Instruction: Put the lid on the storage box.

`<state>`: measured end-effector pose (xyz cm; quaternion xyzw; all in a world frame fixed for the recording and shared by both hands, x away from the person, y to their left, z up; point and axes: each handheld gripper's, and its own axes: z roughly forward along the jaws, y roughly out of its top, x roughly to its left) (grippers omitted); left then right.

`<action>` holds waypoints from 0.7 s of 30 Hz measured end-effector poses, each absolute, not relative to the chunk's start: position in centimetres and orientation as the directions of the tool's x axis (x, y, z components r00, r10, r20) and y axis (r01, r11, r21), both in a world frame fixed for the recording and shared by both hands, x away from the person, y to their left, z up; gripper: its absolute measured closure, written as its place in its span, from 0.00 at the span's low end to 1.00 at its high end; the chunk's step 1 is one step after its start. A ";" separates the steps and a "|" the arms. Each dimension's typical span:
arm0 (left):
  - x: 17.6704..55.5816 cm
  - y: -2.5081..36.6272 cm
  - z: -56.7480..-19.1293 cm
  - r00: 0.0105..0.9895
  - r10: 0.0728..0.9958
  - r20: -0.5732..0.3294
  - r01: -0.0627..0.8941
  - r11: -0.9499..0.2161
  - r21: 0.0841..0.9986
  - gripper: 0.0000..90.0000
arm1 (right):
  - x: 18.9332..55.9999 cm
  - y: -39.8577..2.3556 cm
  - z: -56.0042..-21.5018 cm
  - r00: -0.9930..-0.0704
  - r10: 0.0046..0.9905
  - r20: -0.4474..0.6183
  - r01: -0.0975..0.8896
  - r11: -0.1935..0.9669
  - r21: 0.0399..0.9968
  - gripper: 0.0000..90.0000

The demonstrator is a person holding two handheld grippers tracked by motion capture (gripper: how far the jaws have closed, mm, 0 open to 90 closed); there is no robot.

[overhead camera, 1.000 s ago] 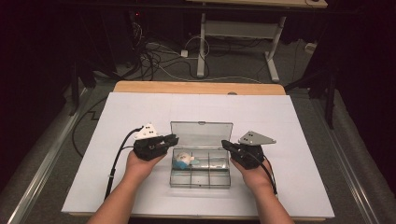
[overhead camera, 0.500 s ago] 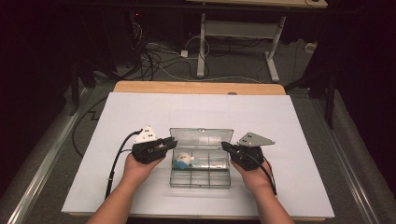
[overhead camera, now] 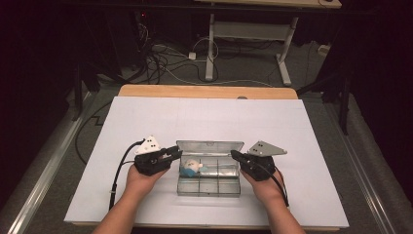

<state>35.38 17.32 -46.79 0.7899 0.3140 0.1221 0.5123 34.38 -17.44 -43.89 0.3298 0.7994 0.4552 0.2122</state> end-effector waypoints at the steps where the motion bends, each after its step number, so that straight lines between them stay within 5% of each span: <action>1: 35.3 17.4 -46.9 0.772 0.621 -0.133 0.377 -0.280 0.883 0.79 | 34.3 -17.5 -43.9 -0.693 0.720 -0.041 0.332 0.370 0.868 1.00; 12: 33.8 18.2 -47.3 0.737 0.637 -0.227 0.464 -0.233 0.855 0.86 | 33.6 -17.9 -44.0 -0.687 0.725 -0.046 0.331 0.370 0.868 1.00; 21: 31.9 17.4 -46.9 0.753 0.629 -0.195 0.442 -0.263 0.858 0.98 | 33.0 -17.9 -44.0 -0.697 0.714 -0.060 0.316 0.381 0.869 1.00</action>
